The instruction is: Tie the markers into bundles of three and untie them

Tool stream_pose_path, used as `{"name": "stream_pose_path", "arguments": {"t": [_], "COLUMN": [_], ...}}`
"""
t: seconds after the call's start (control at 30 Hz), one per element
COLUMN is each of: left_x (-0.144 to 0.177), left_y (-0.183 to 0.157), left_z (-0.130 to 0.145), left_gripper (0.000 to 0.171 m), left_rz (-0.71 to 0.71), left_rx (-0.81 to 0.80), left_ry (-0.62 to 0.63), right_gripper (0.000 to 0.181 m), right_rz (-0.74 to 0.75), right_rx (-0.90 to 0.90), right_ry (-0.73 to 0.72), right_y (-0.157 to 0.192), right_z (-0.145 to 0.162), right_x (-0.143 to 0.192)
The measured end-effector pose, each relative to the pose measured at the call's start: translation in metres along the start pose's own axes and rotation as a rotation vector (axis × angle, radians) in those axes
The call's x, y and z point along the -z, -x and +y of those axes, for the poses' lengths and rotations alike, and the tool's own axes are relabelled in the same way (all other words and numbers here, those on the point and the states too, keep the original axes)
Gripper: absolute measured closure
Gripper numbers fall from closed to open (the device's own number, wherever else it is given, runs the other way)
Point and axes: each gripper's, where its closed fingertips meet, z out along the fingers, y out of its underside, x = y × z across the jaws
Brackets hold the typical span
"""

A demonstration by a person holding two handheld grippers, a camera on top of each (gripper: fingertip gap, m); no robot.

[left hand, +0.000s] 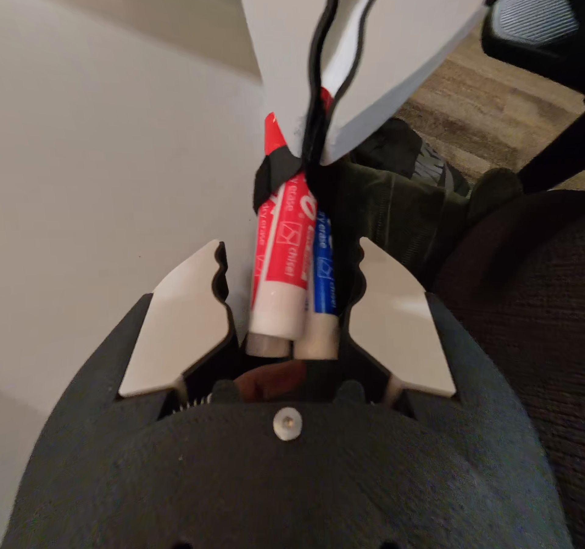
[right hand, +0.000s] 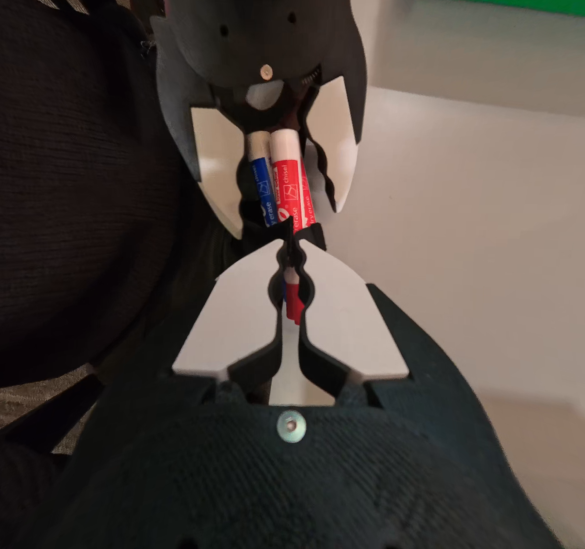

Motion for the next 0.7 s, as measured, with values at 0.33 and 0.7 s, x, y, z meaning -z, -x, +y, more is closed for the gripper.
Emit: {"name": "stream_pose_path", "arguments": {"t": [0.33, 0.7], "left_x": [-0.006, -0.012], "left_y": [-0.005, -0.004], "left_z": [0.007, -0.011], "left_gripper": [0.122, 0.122], "left_rz": [0.005, 0.034], "left_rx": [-0.047, 0.100], "left_ry": [0.047, 0.001], "right_gripper": [0.177, 0.177], "right_rz": [-0.021, -0.011], "right_rx": [0.041, 0.076], "right_ry": [0.047, 0.009], "right_y": [0.004, -0.007], "right_z": [0.001, 0.005], "right_x": [-0.005, 0.008]}}
